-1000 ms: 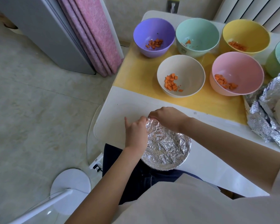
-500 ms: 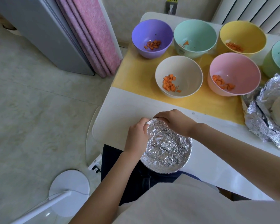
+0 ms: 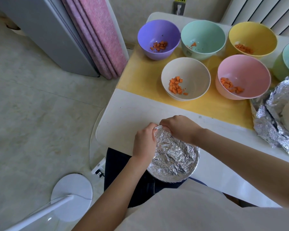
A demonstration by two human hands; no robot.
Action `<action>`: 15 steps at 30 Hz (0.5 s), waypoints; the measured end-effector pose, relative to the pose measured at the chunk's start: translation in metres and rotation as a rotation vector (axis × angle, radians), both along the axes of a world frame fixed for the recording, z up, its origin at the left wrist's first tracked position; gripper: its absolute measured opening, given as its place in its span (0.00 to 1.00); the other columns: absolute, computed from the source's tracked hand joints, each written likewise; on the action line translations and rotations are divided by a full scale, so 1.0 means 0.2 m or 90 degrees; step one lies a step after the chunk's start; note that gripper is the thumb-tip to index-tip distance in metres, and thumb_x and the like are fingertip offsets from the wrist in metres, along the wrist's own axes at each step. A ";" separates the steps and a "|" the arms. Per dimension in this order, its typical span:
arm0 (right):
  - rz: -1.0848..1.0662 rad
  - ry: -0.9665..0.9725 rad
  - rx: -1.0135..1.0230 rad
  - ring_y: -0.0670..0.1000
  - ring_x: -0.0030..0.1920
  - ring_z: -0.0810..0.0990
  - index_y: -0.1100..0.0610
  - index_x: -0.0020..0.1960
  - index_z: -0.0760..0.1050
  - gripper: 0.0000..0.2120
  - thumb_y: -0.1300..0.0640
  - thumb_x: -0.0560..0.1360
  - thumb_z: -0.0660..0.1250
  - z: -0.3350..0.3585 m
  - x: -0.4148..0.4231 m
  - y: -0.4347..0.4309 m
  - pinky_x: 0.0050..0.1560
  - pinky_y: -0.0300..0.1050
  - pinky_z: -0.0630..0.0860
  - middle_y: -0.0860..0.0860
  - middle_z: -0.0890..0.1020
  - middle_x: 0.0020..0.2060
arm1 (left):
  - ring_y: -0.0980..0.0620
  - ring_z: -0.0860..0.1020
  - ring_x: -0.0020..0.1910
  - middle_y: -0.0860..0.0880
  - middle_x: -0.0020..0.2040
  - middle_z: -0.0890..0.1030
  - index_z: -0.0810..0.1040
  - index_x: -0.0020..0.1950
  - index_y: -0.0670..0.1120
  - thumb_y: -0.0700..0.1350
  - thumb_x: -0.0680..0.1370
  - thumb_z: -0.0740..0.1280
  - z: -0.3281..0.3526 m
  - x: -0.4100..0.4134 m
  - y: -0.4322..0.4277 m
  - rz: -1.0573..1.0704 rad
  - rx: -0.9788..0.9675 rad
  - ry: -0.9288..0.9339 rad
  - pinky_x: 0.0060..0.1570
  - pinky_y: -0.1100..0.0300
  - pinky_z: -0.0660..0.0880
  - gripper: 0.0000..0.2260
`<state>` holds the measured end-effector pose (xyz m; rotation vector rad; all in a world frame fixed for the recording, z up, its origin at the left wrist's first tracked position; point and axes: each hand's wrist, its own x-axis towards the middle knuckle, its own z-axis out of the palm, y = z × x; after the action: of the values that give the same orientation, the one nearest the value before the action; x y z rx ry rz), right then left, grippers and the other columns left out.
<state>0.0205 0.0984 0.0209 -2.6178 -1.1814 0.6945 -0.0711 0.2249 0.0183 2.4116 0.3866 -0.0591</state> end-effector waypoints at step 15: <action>-0.177 0.045 0.123 0.57 0.60 0.76 0.57 0.70 0.67 0.18 0.55 0.82 0.55 0.00 -0.04 -0.05 0.59 0.50 0.72 0.54 0.77 0.62 | 0.48 0.76 0.55 0.46 0.59 0.77 0.70 0.66 0.43 0.35 0.79 0.58 0.02 -0.07 0.05 0.004 0.013 0.028 0.50 0.66 0.66 0.15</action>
<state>0.0117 0.0890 0.0206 -2.5035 -0.7995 0.5817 -0.0858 0.2357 0.0215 2.4319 0.4164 -0.1070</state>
